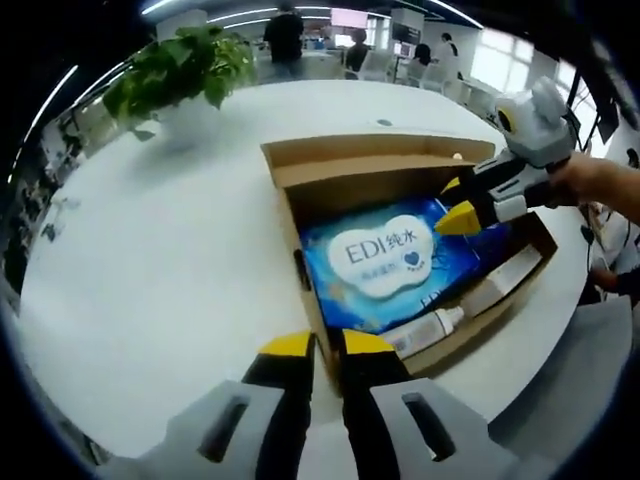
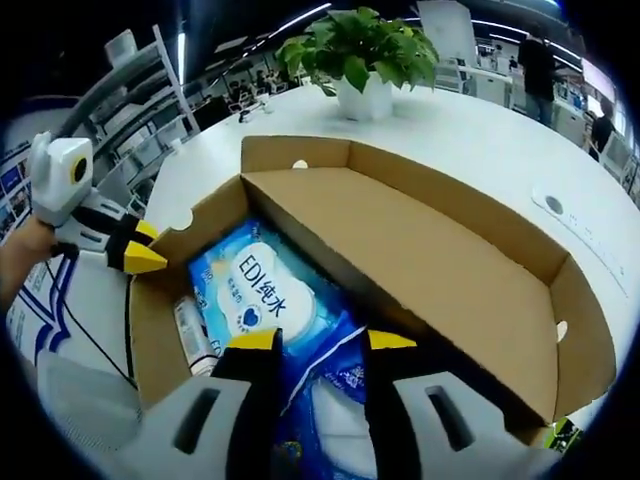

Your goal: Operate the shoe box by opening the lid, removing the specified soft item, and placing it in the target area until the item is outside and the box remains undamaged.

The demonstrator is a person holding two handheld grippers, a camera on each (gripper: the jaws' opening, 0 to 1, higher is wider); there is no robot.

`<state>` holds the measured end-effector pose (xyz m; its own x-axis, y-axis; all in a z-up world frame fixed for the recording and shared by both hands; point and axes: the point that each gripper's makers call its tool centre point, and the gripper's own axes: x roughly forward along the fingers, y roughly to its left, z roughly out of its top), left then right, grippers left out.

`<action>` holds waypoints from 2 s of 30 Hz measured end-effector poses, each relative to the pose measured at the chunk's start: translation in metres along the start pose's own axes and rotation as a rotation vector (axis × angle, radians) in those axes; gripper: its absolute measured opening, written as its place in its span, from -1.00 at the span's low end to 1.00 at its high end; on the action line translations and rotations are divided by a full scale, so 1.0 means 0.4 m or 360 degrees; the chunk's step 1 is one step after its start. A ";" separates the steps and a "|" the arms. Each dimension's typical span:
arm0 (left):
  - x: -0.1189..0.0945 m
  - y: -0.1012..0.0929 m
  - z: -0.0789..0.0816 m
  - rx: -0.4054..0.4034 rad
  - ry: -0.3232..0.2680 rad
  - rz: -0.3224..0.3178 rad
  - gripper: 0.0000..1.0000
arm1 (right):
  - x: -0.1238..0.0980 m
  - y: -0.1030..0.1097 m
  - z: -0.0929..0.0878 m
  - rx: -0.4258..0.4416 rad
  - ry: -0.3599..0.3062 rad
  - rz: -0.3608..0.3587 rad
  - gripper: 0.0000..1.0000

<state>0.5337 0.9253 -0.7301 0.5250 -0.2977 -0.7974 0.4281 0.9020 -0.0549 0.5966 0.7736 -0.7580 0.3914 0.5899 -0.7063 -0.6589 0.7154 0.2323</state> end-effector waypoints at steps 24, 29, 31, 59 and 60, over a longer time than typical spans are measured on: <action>0.007 0.007 -0.002 -0.0011 0.0008 0.0005 -0.86 | -0.043 -0.002 0.048 -0.0071 -0.0082 -0.0069 -0.94; 0.005 0.005 -0.002 -0.0018 0.0009 0.0002 -0.86 | -0.063 0.006 0.055 -0.0081 -0.0097 -0.0066 -0.95; 0.005 0.005 -0.002 -0.0013 0.0013 0.0005 -0.86 | -0.073 0.002 0.052 -0.0102 -0.0090 -0.0082 -0.96; -0.046 -0.018 0.065 0.0091 -0.0031 0.0003 -0.73 | -0.156 -0.077 0.000 -0.0040 -0.0100 -0.0176 -0.96; -0.049 -0.021 0.073 0.0096 -0.0040 0.0004 -0.74 | -0.156 -0.080 -0.002 -0.0032 -0.0100 -0.0176 -0.96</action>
<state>0.5412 0.9145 -0.6963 0.5441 -0.3040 -0.7820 0.4698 0.8826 -0.0162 0.5927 0.7137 -0.7219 0.5014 0.5306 -0.6834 -0.6220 0.7701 0.1417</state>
